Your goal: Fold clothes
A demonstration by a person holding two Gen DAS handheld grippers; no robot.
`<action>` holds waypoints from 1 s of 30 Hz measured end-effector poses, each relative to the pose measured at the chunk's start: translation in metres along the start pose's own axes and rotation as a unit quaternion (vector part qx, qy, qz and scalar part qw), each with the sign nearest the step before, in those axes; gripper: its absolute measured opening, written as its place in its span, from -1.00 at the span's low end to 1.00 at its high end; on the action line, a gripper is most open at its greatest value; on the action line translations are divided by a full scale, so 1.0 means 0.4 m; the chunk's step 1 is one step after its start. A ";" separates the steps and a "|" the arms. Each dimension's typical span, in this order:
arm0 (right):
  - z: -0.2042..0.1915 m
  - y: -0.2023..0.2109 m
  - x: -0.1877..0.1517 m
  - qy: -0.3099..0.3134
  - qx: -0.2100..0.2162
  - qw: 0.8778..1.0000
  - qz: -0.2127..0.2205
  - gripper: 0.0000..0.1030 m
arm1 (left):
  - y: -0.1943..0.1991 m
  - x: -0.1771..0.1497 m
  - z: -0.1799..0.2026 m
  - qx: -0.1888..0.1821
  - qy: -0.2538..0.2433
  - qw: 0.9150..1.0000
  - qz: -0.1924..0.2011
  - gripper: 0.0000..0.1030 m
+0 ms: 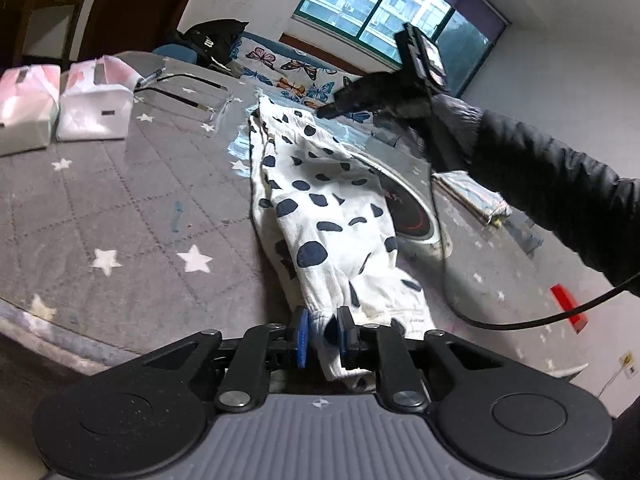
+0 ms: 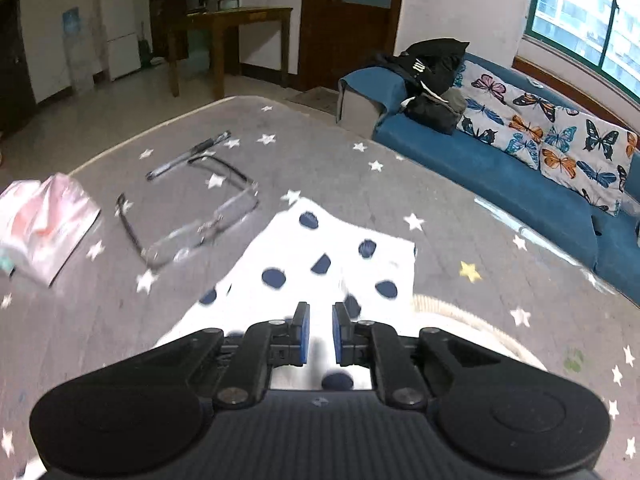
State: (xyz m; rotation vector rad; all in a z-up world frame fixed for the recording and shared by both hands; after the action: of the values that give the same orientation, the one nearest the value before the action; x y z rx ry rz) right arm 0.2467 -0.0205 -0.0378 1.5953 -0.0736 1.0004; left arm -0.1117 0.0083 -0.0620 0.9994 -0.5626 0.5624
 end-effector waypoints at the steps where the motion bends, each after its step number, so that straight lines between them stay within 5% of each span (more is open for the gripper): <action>1: -0.002 0.007 -0.007 -0.004 0.003 1.000 0.000 -0.79 | 0.012 0.004 -0.007 0.008 -0.003 1.000 0.003 -0.63; 8: -0.055 0.002 -0.004 -0.057 0.073 0.996 0.011 -0.79 | 0.047 0.104 -0.039 0.052 0.003 0.997 0.062 -0.57; 15: -0.152 -0.070 -0.027 -0.055 0.096 0.994 -0.008 -0.76 | -0.062 0.181 0.025 0.034 -0.029 0.997 0.069 -0.44; 22: -0.163 -0.097 -0.040 -0.026 0.030 0.999 0.001 -0.76 | -0.107 0.194 0.047 0.022 -0.038 0.997 0.067 -0.34; 30: -0.140 -0.085 -0.042 -0.070 0.043 0.996 0.024 -0.94 | -0.110 0.205 0.017 0.031 -0.026 0.997 0.072 -0.31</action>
State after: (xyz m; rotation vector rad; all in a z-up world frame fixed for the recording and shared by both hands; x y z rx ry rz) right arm 0.2239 0.0286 -0.0781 1.7491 -0.1680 0.9385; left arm -0.0243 -0.0021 -0.0315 1.0405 -0.6706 0.6873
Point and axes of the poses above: each gripper's, at about its wrist camera, not at the fingertips, and y roughly against the way its jaws point, z to its right, x to its top, the point moved 10 cm from there along -y, roughly the way its jaws point, and after that the axes turned 3 degrees about -z, right-handed, at the moved point
